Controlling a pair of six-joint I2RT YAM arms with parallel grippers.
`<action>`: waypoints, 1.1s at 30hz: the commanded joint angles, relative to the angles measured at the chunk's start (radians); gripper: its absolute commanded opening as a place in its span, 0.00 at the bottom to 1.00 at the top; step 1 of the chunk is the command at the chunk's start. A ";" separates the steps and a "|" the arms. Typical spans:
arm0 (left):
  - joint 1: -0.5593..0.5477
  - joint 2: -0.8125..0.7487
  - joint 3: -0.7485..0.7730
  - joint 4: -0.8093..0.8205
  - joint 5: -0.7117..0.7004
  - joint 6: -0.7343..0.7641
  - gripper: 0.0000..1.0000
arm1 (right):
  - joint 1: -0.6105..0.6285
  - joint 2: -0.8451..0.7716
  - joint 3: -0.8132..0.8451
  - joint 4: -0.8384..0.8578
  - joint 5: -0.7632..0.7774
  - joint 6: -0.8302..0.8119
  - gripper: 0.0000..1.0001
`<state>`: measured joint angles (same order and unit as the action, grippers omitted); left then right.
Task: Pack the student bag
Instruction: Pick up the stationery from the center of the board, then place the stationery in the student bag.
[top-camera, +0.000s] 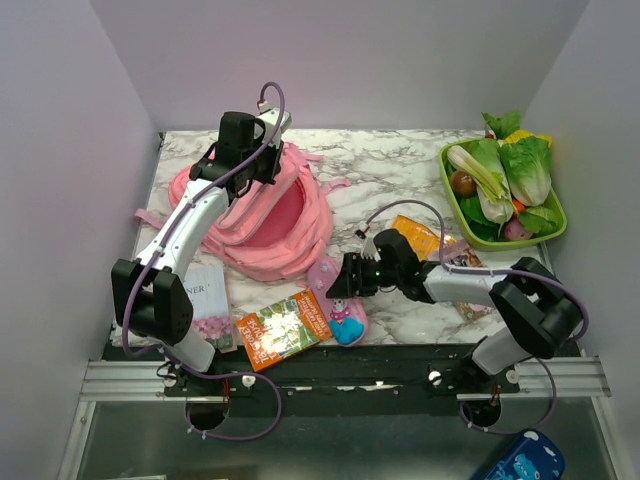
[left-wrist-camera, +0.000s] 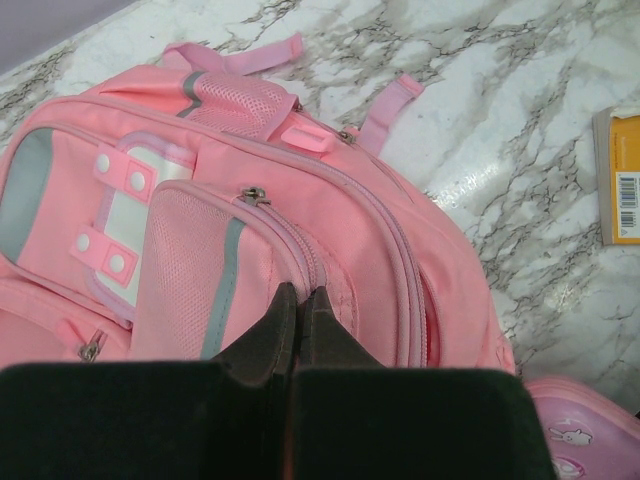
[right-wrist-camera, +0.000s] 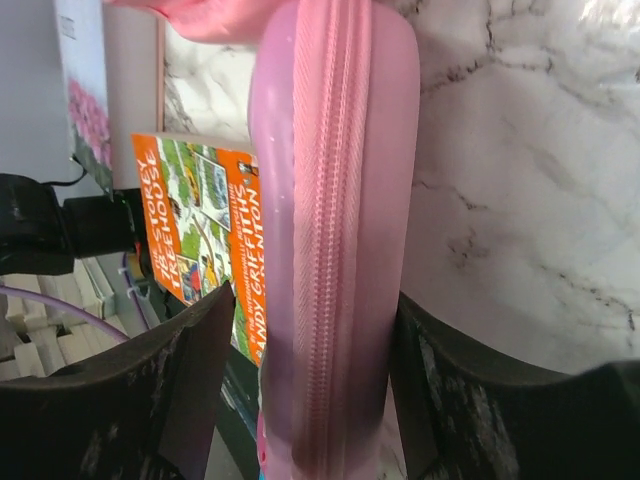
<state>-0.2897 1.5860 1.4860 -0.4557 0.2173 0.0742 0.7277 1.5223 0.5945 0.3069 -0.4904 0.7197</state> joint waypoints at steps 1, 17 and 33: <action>-0.009 -0.029 0.022 0.061 0.002 -0.017 0.00 | 0.027 0.024 0.073 -0.141 0.036 -0.087 0.65; -0.009 -0.061 0.046 0.032 0.016 0.001 0.00 | -0.106 -0.182 0.421 -0.447 0.073 -0.120 0.03; -0.034 -0.097 0.105 -0.034 0.120 -0.048 0.00 | -0.119 0.329 0.824 -0.425 -0.160 0.139 0.01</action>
<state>-0.2951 1.5570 1.5269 -0.5388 0.2531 0.0639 0.6121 1.8015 1.2751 -0.1238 -0.5739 0.7834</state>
